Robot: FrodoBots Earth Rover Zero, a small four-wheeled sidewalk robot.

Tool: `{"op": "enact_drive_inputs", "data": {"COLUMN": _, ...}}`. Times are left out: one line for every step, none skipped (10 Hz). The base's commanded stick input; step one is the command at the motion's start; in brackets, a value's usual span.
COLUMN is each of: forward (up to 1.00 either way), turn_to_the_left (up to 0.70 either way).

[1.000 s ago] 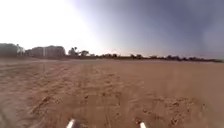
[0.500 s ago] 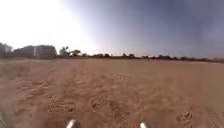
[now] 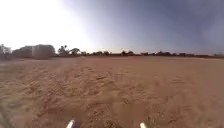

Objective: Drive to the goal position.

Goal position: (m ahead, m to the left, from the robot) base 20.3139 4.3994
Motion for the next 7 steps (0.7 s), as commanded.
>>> {"op": "enact_drive_inputs", "data": {"forward": 1.00, "turn_to_the_left": -0.13}}
{"op": "enact_drive_inputs", "data": {"forward": 1.00, "turn_to_the_left": -0.40}}
{"op": "enact_drive_inputs", "data": {"forward": 1.00, "turn_to_the_left": -0.40}}
{"op": "enact_drive_inputs", "data": {"forward": 1.00, "turn_to_the_left": -0.33}}
{"op": "enact_drive_inputs", "data": {"forward": 1.00, "turn_to_the_left": -0.11}}
{"op": "enact_drive_inputs", "data": {"forward": 1.00, "turn_to_the_left": 0.00}}
{"op": "enact_drive_inputs", "data": {"forward": 1.00, "turn_to_the_left": 0.00}}
